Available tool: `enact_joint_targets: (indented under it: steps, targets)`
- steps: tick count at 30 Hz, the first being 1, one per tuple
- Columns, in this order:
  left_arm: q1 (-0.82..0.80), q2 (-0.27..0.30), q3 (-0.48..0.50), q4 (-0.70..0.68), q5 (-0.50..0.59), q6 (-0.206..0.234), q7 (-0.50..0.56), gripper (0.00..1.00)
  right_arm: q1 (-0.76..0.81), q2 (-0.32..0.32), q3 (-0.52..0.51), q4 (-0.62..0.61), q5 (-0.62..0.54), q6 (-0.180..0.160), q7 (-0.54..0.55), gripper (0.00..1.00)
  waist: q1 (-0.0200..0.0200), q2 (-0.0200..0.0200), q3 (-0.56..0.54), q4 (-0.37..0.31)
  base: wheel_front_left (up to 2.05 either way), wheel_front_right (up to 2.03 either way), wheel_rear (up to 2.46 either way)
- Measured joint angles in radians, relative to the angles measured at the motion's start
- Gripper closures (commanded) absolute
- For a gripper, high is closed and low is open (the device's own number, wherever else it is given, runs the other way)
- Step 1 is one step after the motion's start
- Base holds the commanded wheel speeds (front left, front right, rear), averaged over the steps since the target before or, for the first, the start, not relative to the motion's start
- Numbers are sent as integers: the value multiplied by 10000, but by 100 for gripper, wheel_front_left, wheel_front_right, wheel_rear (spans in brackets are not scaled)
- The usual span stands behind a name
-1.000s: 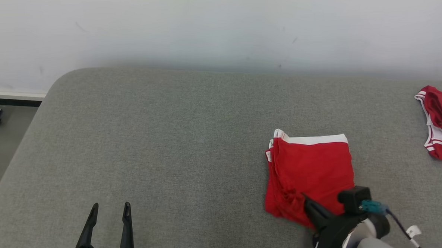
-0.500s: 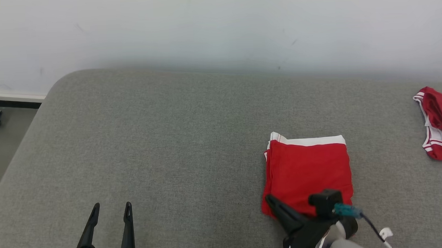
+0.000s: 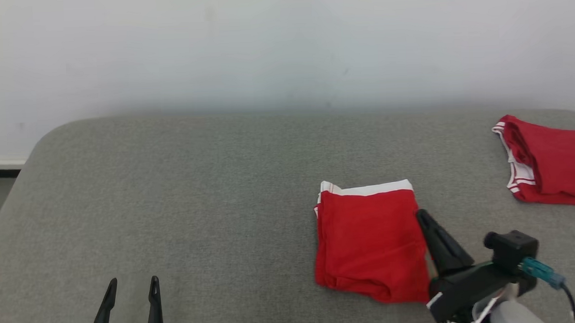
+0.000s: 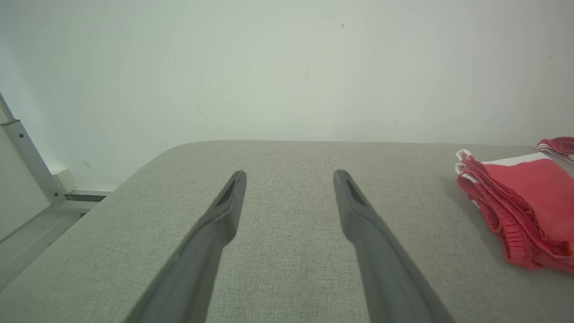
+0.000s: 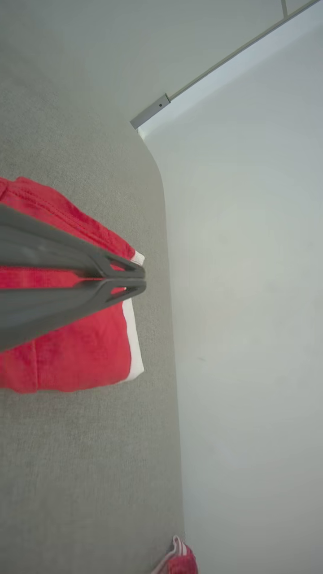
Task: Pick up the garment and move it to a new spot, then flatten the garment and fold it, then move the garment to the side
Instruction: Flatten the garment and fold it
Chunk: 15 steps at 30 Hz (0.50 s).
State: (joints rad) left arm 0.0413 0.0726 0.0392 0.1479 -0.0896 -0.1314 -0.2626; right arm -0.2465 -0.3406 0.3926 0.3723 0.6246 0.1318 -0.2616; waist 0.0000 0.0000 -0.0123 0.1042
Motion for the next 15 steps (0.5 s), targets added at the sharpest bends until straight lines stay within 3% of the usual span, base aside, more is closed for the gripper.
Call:
enact_joint_targets:
  steps: [15]
  targets:
    - [333, -17, 251, -176, 194, 8, 0, 0, 2061, 888, -3108, -1845, -2165, 0, 0, 100, 0, 0, -260, -955, 0, 0, 0]
